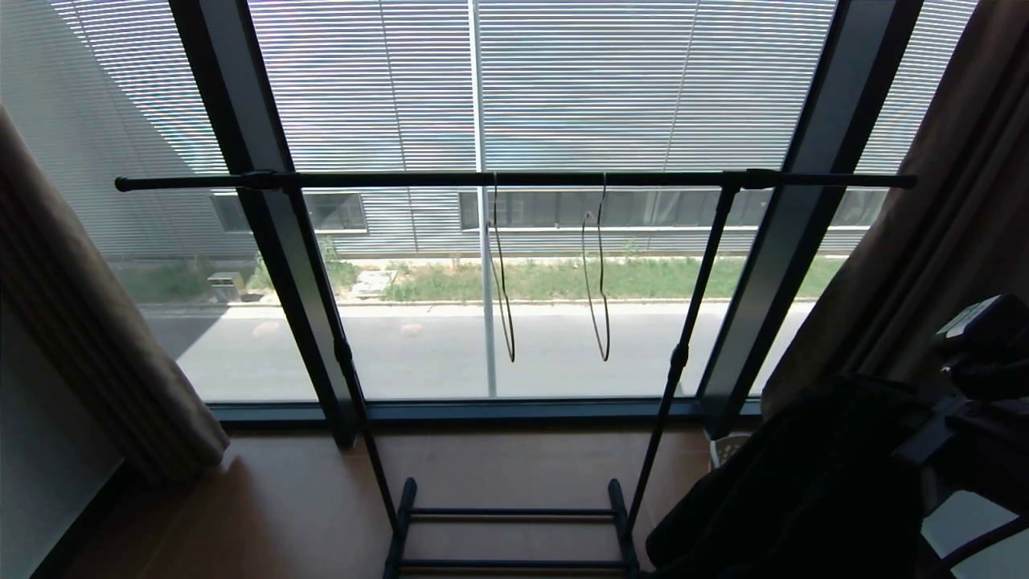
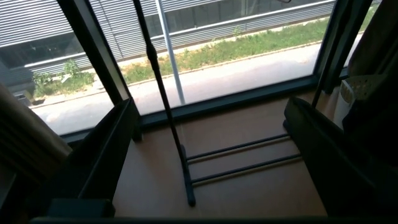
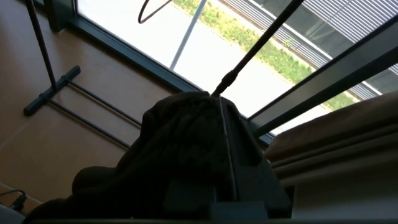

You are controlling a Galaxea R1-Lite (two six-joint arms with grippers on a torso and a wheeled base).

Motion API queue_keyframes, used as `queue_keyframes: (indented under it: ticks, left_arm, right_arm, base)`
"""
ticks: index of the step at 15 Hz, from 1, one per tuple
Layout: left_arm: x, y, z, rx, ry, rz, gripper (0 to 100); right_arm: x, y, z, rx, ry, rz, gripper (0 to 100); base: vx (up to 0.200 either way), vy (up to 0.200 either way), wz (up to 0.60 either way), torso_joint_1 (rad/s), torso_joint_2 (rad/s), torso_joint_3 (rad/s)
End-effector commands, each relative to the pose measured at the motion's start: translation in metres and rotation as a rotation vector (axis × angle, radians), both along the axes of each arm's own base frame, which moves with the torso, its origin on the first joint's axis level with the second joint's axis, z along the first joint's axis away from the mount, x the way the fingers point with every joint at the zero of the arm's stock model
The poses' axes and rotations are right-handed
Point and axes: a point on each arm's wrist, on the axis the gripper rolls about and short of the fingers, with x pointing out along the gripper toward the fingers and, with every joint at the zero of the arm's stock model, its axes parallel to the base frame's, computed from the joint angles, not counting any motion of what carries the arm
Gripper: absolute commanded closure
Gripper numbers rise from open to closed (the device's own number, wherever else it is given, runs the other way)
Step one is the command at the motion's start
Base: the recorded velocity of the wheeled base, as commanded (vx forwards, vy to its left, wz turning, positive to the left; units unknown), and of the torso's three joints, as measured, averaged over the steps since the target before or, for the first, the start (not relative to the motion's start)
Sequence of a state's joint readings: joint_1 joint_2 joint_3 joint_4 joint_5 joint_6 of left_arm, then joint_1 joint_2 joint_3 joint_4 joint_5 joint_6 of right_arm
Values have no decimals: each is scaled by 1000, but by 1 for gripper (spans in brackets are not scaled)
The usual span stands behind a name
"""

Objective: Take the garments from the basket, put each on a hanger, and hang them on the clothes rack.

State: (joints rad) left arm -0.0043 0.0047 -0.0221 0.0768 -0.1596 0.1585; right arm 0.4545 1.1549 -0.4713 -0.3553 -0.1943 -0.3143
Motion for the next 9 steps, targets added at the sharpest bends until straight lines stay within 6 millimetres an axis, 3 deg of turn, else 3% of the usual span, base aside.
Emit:
queue_keyframes:
  ticks: [1,3,6,9]
  left_arm:
    - [0,0,1,-1,1,20,0]
    - [1,1,6,-1,13,15,0]
    - [14,0,61,-1,59,1,0]
    - [62,-4,112,-88,218,-129,0]
  right_arm:
    - [3,5,-3,-8,20,20,100]
    - [3,6,-4,-8,24,22,100]
    - [10,10,-3,-8,35,20,100]
    - [11,10,-1,12,28,-14,100]
  base:
    - [0,0,0,0,0,0]
    - [0,0,0,0,0,0]
    - [0,0,0,0,0,0]
    - [0,0,0,0,0,0]
